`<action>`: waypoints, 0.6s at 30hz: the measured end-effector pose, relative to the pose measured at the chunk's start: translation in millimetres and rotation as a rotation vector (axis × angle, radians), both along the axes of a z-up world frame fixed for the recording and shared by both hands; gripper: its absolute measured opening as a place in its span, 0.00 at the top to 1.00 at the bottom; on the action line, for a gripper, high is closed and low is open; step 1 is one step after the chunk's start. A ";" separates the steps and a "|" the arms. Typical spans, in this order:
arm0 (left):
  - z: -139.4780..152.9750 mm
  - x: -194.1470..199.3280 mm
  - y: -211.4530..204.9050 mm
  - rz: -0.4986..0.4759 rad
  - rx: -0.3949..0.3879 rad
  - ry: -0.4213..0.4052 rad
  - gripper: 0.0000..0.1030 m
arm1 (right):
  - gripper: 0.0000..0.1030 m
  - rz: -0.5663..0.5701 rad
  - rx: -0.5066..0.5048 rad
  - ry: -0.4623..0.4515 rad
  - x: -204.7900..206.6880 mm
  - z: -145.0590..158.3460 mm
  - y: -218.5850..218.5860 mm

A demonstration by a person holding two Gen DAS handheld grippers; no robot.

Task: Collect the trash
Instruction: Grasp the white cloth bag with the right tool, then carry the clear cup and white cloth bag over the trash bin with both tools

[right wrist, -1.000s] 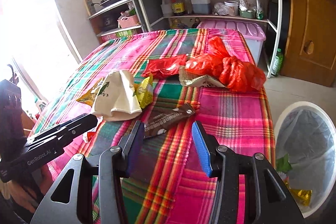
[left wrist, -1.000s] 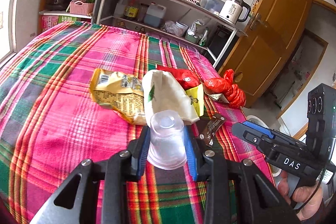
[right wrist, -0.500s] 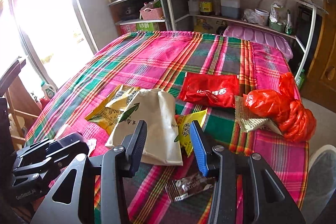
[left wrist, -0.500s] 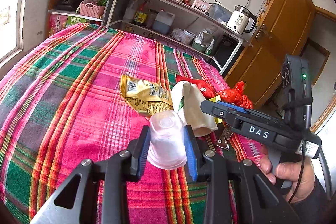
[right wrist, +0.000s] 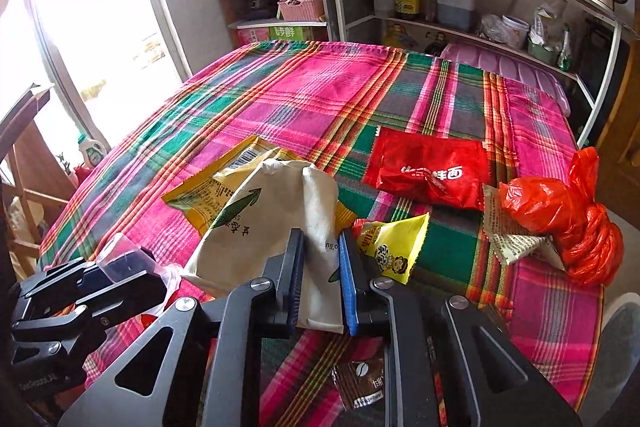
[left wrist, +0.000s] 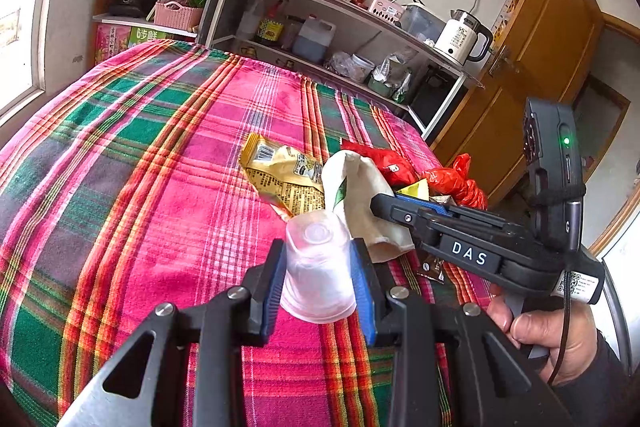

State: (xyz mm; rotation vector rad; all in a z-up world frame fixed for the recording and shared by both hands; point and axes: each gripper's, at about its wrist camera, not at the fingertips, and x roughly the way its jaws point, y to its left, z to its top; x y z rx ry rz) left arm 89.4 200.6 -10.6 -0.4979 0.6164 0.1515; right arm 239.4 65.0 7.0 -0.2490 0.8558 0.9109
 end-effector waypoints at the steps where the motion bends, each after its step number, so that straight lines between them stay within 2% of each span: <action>1: 0.7 -0.2 -0.6 0.000 0.002 0.000 0.67 | 0.85 -0.005 0.005 -0.003 -0.7 1.5 -2.3; 9: 11.2 -2.1 -10.6 -0.007 0.036 -0.003 0.67 | 0.86 -0.048 0.057 -0.010 -7.8 17.1 -32.8; 18: 27.5 0.6 -42.6 -0.055 0.083 -0.004 0.67 | 0.86 -0.124 0.114 -0.028 -20.1 36.8 -90.9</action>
